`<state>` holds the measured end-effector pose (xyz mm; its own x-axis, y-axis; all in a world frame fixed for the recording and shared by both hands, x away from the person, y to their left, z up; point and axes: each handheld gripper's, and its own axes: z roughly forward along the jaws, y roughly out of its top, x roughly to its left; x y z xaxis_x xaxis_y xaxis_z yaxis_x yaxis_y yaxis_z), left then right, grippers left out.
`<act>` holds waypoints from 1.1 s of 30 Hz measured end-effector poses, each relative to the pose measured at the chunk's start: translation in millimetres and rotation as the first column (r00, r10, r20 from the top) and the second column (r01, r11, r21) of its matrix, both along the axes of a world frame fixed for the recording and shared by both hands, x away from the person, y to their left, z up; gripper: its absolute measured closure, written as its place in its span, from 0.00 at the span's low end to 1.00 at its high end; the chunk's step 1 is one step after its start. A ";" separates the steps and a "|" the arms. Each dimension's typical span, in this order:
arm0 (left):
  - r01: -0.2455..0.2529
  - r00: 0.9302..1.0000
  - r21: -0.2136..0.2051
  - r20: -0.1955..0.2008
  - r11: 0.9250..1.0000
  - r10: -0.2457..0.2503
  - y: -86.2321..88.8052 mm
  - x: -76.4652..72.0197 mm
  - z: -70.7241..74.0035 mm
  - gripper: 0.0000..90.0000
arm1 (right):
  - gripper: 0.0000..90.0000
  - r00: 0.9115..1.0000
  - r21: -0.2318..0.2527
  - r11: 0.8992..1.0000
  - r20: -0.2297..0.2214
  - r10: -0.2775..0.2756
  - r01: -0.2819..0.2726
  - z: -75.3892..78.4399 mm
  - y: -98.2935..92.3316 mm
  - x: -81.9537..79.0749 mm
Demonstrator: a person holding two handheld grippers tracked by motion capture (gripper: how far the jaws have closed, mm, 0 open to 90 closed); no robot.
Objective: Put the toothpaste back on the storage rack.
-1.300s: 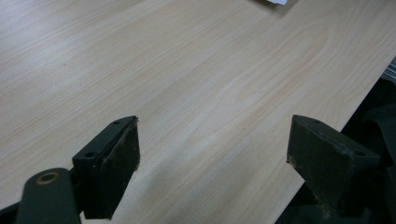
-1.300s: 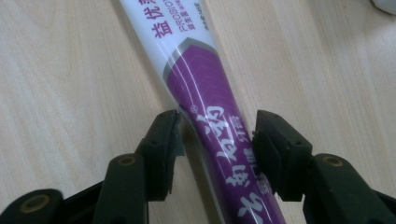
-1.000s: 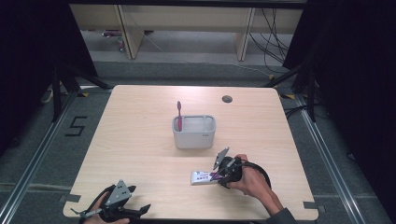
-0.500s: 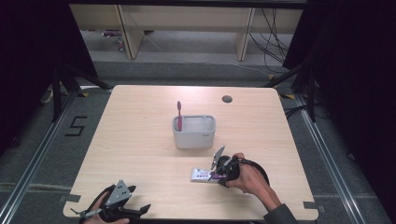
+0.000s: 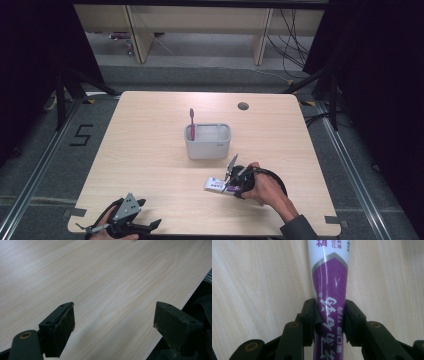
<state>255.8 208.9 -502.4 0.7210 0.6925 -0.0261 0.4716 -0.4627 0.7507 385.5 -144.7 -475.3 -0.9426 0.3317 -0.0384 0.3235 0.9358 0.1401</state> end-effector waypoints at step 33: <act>0.009 1.000 -0.009 -0.001 1.000 -0.009 -0.1 0.2 0.0 0.18 | 0.80 1.000 -0.046 0.999 -0.030 -0.009 0.007 2.1 6.9 3.4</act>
<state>255.9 208.8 -502.4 0.7272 0.6856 -0.0329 0.4682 -0.4604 0.7542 388.8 -137.8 -473.3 -0.9410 0.3376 -0.0249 0.3344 0.9384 0.0870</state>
